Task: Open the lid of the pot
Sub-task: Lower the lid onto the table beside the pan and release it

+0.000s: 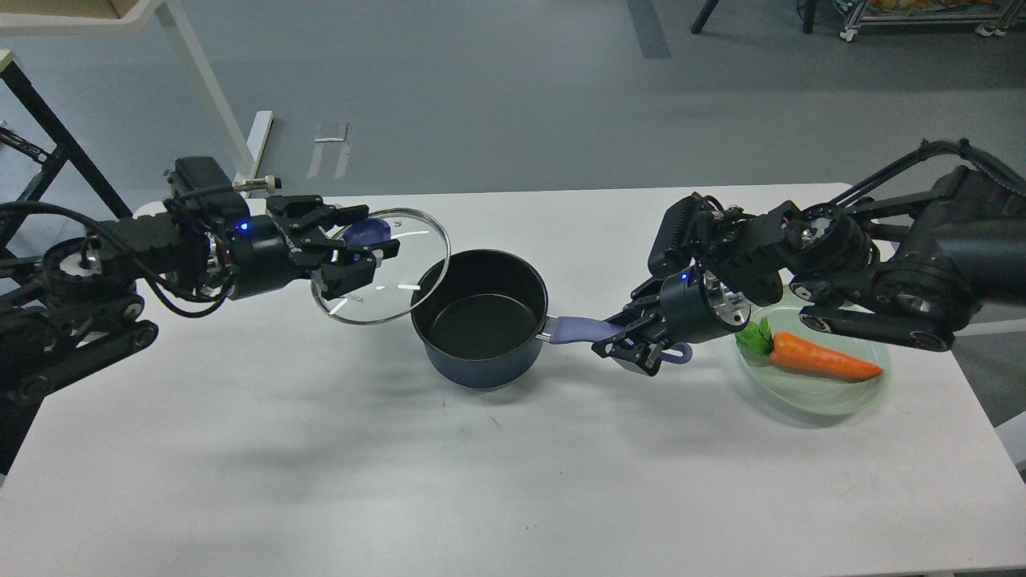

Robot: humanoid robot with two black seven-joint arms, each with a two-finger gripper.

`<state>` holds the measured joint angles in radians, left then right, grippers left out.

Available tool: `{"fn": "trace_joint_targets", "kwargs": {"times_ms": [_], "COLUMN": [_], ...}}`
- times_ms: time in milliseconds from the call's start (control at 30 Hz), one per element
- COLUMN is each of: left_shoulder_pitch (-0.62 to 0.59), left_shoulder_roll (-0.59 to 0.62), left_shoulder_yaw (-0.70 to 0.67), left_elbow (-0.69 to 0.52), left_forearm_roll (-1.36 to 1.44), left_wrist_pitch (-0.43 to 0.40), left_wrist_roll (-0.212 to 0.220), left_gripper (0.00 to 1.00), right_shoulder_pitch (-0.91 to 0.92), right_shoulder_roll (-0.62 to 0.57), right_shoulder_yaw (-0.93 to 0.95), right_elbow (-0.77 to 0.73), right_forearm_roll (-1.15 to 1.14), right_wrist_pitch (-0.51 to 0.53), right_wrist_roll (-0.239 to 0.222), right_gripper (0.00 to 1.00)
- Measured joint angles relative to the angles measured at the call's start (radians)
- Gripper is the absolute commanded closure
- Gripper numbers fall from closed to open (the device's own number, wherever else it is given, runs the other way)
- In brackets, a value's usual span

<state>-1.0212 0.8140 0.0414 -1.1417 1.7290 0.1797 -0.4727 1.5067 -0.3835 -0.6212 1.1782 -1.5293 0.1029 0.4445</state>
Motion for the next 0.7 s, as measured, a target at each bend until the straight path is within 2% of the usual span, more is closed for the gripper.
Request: {"fn": "trace_joint_targets", "kwargs": {"times_ms": [267,467,633,700], "left_shoulder_pitch": [0.129,0.206,0.220,0.220], "left_shoulder_roll": [0.061,0.029,-0.024,-0.038], "left_shoulder_yaw": [0.001,0.007,0.078,0.116], "left_elbow": [0.091,0.257,0.346,0.367], "left_forearm_roll": [0.009,0.009,0.006,0.000], "left_wrist_pitch": [0.014,0.084,0.147,0.177], "left_wrist_roll": [-0.016,-0.016,-0.016,-0.016], "left_gripper": [0.59,0.58,0.57,0.51], "right_shoulder_pitch": [-0.002,-0.009,-0.010,-0.010], "right_shoulder_roll": [0.000,0.000,0.000,0.000], "right_shoulder_yaw": [0.000,0.000,0.000,0.000], "right_elbow": [-0.001,-0.002,-0.002,-0.002], "right_forearm_roll": [0.000,0.000,-0.001,-0.001], "right_wrist_pitch": [0.000,0.002,0.002,0.002], "right_wrist_roll": [0.002,0.002,0.002,0.002], "right_gripper": [0.76,0.75,0.75,0.75]}}
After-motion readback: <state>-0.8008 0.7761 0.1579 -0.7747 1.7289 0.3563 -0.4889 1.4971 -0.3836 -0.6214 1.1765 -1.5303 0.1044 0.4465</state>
